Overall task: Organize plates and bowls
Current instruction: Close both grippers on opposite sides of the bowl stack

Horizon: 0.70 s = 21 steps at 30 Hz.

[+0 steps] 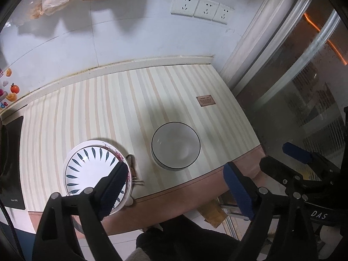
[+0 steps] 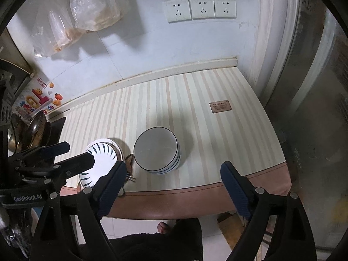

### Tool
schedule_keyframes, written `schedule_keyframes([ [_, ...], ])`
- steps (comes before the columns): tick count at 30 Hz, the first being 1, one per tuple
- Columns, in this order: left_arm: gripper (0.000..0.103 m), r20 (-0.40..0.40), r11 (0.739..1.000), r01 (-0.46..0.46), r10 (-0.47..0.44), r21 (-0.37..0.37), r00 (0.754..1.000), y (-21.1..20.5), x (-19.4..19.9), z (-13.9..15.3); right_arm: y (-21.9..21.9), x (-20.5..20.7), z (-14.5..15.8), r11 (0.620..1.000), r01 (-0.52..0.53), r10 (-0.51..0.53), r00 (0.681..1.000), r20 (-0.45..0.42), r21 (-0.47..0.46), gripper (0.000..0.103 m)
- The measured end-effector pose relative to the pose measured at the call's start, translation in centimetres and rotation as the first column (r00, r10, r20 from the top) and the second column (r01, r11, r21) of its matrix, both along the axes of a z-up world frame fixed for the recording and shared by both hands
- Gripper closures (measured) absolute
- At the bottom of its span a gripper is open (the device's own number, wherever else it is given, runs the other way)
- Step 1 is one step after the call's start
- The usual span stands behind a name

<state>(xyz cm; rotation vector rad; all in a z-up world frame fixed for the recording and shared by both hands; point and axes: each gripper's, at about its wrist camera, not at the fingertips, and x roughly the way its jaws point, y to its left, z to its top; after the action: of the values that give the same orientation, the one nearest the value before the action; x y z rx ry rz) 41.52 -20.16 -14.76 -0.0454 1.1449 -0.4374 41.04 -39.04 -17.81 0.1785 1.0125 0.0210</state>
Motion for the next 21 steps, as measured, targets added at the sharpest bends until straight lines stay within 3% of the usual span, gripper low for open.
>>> schedule_keyframes([
  [6, 0.013, 0.004, 0.999, -0.015, 0.015, 0.030, 1.000, -0.4, 0.9, -1.2, -0.6, 0.4, -0.4, 1.000, 0.000, 0.000, 1.000, -0.001, 0.024, 0.012],
  [10, 0.013, -0.046, 0.998, -0.042, 0.044, 0.045, 0.998, -0.6, 2.9, -4.1, -1.5, 2.0, -2.6, 0.995, -0.016, 0.019, 0.999, -0.039, 0.094, 0.012],
  [15, 0.013, -0.177, 0.997, -0.072, 0.074, 0.019, 0.981, -0.6, 6.5, -9.2, -2.5, 5.0, -7.4, 0.978, -0.022, 0.042, 0.995, -0.092, 0.207, 0.012],
  [21, 0.013, -0.355, 0.995, -0.102, 0.088, -0.021, 0.931, -0.9, 10.8, -15.8, -3.9, 9.5, -15.1, 0.940, 0.010, 0.061, 0.979, -0.197, 0.342, 0.012],
])
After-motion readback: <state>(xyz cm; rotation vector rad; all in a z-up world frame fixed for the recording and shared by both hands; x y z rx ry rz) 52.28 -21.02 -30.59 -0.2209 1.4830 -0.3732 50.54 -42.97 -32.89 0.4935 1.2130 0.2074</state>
